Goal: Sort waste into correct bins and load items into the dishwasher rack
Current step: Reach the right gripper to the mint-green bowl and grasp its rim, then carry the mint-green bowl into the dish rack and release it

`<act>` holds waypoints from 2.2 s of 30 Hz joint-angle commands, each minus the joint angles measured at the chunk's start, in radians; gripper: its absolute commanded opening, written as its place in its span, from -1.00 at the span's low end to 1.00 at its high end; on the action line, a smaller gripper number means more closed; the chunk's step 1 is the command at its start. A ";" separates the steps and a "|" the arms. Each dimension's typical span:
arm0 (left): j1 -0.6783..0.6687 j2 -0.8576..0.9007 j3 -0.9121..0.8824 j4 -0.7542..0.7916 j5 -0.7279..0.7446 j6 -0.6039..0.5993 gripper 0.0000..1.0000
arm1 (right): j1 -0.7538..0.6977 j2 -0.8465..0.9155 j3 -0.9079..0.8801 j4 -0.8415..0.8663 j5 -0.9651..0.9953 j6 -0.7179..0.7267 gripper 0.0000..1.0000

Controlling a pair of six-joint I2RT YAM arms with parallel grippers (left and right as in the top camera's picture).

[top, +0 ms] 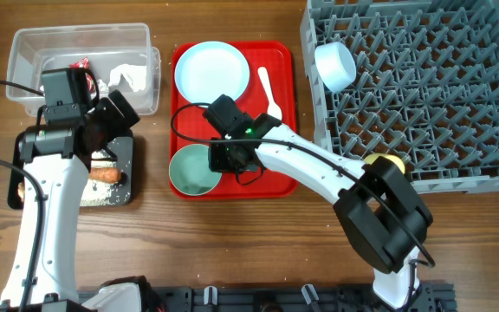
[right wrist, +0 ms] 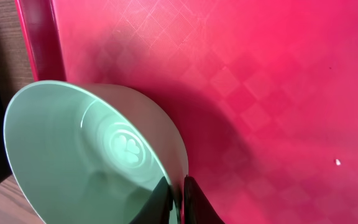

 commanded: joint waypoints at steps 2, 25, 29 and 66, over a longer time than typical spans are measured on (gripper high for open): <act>0.006 -0.018 0.021 0.002 -0.013 -0.013 1.00 | 0.000 0.043 -0.003 0.017 0.004 0.029 -0.79; 0.006 -0.018 0.021 0.002 -0.013 -0.013 1.00 | -0.292 -0.520 0.097 -0.340 1.062 -0.444 -0.91; 0.006 -0.018 0.021 0.002 -0.013 -0.013 1.00 | -0.319 -0.460 0.064 -0.338 1.272 -0.634 -0.91; 0.006 -0.018 0.021 0.002 -0.013 -0.013 1.00 | -0.324 -0.153 -0.060 -0.266 1.460 -0.830 -0.91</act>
